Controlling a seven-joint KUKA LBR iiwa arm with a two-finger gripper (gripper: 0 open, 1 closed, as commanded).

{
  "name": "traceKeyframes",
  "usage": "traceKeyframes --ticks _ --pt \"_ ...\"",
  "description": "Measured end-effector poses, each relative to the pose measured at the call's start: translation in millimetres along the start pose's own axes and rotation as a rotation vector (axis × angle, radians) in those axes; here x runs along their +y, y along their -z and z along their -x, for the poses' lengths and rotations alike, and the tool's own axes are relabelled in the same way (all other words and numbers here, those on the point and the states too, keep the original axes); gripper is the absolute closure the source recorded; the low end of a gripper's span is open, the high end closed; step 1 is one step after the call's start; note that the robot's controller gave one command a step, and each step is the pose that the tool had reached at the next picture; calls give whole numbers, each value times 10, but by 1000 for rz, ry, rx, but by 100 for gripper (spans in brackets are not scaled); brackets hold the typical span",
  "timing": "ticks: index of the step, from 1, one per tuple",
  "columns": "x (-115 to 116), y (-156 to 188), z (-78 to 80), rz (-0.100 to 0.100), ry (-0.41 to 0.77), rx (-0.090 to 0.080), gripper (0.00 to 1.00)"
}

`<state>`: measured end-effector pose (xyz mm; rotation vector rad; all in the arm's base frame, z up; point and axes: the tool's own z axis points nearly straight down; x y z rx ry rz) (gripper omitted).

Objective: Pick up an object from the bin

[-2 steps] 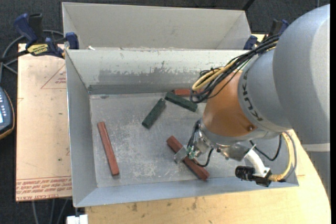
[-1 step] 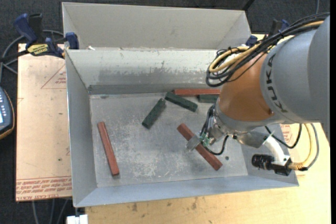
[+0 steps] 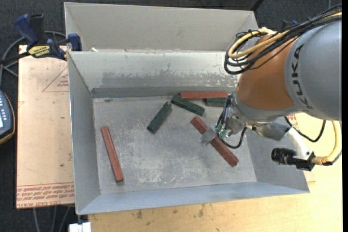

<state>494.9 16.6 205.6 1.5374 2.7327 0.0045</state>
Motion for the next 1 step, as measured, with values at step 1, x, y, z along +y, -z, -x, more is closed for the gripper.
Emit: traceKeyframes --ticks 1 --pt "-8 -31 -11 -6 0 3 100"
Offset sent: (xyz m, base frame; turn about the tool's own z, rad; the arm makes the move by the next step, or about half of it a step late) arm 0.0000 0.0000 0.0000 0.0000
